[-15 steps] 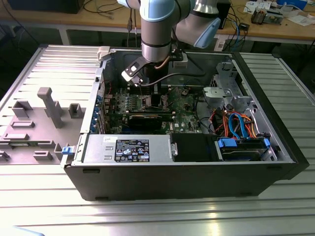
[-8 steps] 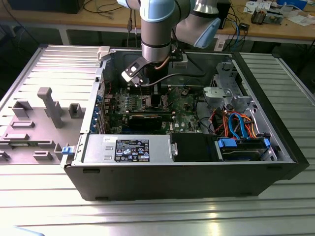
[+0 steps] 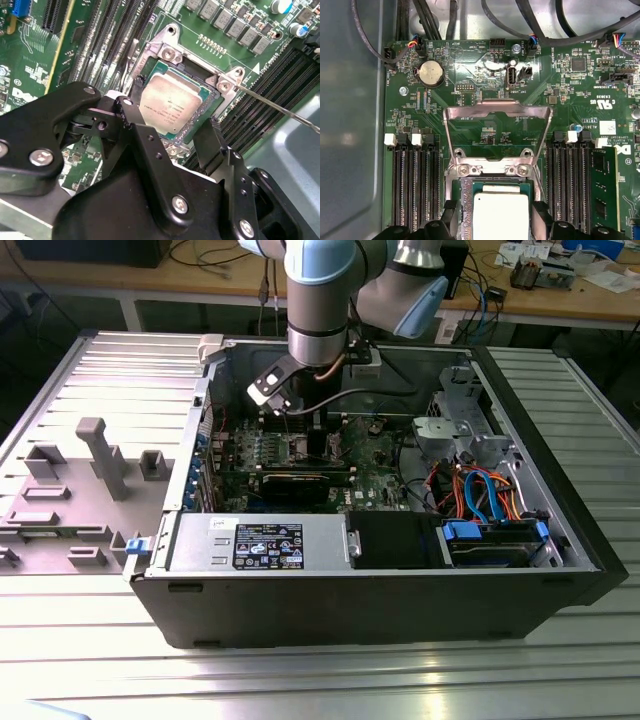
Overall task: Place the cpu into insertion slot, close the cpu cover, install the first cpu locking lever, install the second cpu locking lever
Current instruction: 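Place the cpu into insertion slot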
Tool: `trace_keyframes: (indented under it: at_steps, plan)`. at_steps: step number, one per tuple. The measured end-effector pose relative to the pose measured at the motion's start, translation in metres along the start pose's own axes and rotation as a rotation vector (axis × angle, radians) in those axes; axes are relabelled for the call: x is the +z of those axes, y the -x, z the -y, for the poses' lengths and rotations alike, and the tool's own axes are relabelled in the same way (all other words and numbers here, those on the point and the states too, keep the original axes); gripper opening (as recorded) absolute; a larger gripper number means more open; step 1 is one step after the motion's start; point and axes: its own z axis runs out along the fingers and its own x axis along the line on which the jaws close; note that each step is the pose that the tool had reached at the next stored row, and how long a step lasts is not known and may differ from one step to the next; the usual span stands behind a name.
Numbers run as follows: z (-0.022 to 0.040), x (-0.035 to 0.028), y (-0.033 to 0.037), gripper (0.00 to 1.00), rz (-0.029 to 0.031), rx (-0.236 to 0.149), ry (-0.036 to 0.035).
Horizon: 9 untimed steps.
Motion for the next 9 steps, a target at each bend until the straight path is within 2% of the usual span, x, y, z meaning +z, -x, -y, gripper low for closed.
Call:
trace_keyframes:
  at_steps: [4,5,9]
  plan:
    - [0.0,0.0004,-0.001,0.66,0.0001,0.001,0.0]
    - [0.0,0.0004,-0.001,0.59,0.0,0.001,-0.0001]
    - [0.0,0.0005,-0.001,0.59,0.0001,0.001,0.0]
